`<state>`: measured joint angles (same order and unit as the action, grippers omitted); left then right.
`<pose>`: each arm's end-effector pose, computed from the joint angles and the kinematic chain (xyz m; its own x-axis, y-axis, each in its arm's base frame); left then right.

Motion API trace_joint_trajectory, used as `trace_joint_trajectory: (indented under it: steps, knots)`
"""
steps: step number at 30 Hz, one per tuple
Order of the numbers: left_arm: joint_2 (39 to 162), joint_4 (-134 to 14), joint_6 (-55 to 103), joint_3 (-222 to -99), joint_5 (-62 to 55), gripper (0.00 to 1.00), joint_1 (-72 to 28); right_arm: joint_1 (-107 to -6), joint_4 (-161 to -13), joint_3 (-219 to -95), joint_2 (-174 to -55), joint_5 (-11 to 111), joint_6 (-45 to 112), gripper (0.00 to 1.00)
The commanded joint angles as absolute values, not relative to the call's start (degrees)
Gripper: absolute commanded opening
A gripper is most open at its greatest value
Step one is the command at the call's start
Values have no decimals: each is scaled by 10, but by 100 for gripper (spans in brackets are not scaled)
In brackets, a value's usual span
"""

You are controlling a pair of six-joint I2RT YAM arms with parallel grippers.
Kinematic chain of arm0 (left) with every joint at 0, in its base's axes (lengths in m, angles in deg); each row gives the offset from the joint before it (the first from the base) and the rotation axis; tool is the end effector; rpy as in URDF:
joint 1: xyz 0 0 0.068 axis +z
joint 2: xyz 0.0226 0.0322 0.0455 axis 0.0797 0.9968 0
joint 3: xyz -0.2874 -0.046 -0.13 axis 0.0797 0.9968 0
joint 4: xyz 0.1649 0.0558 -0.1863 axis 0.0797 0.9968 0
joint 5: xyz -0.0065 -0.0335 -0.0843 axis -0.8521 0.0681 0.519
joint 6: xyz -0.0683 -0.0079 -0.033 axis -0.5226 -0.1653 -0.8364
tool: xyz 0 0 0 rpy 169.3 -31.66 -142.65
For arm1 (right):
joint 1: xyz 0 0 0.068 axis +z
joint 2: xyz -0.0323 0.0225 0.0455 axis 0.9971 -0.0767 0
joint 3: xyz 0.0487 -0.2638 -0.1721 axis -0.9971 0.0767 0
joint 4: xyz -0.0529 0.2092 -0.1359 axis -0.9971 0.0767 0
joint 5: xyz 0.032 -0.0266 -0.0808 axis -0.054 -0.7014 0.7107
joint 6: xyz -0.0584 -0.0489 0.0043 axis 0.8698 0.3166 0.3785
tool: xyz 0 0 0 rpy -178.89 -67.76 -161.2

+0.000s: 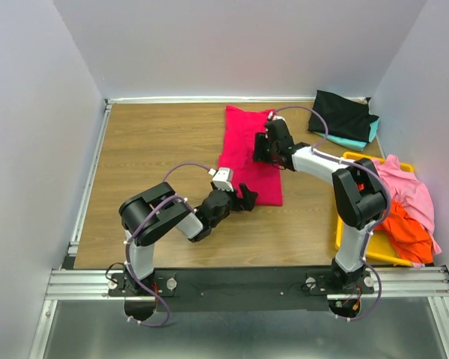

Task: Fold and stack the t-shirts
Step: Fold the tshirt

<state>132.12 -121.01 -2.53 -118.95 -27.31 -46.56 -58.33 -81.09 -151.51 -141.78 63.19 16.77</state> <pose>0.2387 -0.2688 0.1609 -0.4776 -0.3547 -0.8038 0.3736 0.7461 -0.5512 0.3944 0.1960 0.2129 -0.7277 0.0717 -0.6822 -0.1113 0.9690 0.2206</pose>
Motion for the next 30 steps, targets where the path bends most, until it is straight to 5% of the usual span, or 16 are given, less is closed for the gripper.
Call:
trace_joint_trajectory:
  steps: [1, 8, 30]
  knots:
    - [1340, -1247, -33, -1177, -271, 94, -468, -604, -803, -1571, -1452, 690, 192, 67]
    - [1304, -1256, -20, -1164, -272, 95, -469, -607, -798, -1567, -1421, 678, 189, 67]
    - [1122, -937, -32, -1143, -404, 96, -457, -589, -772, -1190, -1123, 651, 92, 63]
